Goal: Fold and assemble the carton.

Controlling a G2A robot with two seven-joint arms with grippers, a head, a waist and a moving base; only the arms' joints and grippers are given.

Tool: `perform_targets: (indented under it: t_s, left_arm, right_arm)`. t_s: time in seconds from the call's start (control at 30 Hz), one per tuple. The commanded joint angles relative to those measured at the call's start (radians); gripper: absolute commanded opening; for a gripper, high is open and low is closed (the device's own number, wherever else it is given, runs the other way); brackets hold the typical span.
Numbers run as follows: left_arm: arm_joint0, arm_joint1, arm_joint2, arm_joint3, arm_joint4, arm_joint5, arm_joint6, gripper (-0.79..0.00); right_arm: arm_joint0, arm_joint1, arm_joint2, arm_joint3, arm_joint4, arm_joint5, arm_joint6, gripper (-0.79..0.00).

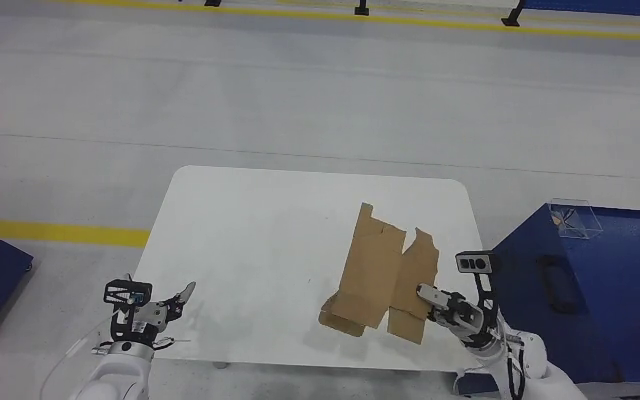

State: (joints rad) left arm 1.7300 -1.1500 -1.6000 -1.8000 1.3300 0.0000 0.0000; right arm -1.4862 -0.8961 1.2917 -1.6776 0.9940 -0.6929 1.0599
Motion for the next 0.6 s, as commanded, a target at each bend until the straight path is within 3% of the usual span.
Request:
perform_targets:
  t_s: [0.0, 0.43, 0.57]
  left_arm:
    - [0.0, 0.0, 0.0, 0.0, 0.0, 0.0, 0.0, 0.0]
    - [0.0, 0.0, 0.0, 0.0, 0.0, 0.0, 0.0, 0.0]
    - [0.016, -0.003, -0.032, -0.115, -0.275, -0.091, -0.191, 0.0]
  right_arm:
    - [0.025, -0.005, -0.019, 0.043, -0.081, -0.01, 0.004, -0.785]
    - [0.042, -0.012, -0.039, 0.061, -0.104, 0.007, -0.024, -0.785]
    - [0.042, -0.014, -0.046, 0.046, -0.099, 0.044, -0.038, -0.785]
